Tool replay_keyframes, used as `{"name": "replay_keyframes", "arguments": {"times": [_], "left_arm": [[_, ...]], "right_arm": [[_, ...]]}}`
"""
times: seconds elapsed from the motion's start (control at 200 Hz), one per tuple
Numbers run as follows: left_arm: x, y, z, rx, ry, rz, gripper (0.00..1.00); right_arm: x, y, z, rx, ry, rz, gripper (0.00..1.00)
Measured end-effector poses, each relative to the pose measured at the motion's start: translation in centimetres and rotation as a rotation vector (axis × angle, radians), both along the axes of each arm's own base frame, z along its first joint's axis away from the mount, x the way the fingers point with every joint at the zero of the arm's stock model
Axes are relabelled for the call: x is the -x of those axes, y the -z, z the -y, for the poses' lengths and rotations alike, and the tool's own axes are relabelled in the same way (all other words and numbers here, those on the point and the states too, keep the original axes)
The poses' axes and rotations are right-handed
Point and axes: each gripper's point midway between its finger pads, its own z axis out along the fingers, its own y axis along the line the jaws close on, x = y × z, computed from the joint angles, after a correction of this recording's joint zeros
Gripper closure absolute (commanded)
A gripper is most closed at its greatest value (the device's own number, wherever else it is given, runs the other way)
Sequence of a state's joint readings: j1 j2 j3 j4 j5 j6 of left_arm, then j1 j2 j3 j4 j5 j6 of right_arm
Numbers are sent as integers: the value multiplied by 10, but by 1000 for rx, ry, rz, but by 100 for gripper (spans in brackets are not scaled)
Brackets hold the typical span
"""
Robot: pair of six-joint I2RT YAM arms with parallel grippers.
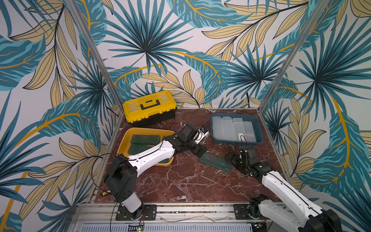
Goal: Place the pencil cases by color into the storage box
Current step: Move the pencil case to the center of the board.
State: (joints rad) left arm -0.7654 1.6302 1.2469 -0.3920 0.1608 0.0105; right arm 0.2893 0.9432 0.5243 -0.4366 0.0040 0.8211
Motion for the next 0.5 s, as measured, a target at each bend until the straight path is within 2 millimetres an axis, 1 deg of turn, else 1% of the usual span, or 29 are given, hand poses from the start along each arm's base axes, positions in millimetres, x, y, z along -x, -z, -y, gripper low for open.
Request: {"name": "replay_keyframes", "arguments": {"times": [0.115,0.195,0.34,0.501], "left_arm": [[5,-1,-5,25,-40,-34,3],[8,-4,-8,42,-69,-49,3],[7,-13,-13,72,-129,-66,3],[8,-23,-25,109,-195,-92,3]], "right_arm": [[10,12,-1,-25,9,-30,4],[14,15,-2,-43,11,-43,4],[15,19,-8,-93,21,-50,4],[17,37,-16,-147,35,-95,5]]}}
